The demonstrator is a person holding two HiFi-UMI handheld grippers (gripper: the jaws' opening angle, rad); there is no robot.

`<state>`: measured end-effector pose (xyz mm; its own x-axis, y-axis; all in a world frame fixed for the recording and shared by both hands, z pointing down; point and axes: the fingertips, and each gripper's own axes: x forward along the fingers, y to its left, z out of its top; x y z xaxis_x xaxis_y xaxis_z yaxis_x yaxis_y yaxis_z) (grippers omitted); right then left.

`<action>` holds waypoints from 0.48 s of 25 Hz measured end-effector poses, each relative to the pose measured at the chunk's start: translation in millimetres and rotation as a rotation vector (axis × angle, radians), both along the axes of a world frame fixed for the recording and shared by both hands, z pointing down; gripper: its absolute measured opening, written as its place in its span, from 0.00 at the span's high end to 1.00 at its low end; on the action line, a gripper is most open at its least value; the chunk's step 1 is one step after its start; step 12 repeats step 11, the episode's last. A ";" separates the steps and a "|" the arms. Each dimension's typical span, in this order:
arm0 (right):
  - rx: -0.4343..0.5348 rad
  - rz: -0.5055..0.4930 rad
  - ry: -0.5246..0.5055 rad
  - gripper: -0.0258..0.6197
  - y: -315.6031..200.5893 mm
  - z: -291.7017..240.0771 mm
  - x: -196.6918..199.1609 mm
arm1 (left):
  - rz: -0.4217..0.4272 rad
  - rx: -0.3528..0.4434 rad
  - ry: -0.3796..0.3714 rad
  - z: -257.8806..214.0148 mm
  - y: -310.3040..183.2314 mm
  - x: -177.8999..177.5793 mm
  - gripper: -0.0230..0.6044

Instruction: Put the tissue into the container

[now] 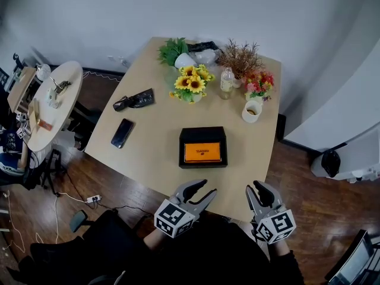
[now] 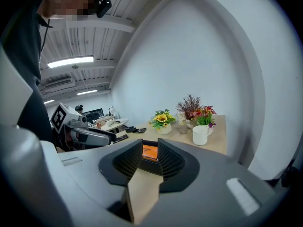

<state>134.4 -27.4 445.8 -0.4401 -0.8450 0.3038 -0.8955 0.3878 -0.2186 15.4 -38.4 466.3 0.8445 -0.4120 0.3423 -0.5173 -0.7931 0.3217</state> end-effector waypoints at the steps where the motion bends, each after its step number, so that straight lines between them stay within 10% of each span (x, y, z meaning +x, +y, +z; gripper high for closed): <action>1: -0.001 -0.002 0.000 0.81 -0.1 0.2 -0.8 | -0.001 -0.006 -0.002 0.9 0.3 -0.4 0.73; 12: -0.009 -0.015 0.007 0.81 -2.3 1.2 -2.3 | 0.004 -0.006 -0.006 1.2 -2.0 1.3 0.73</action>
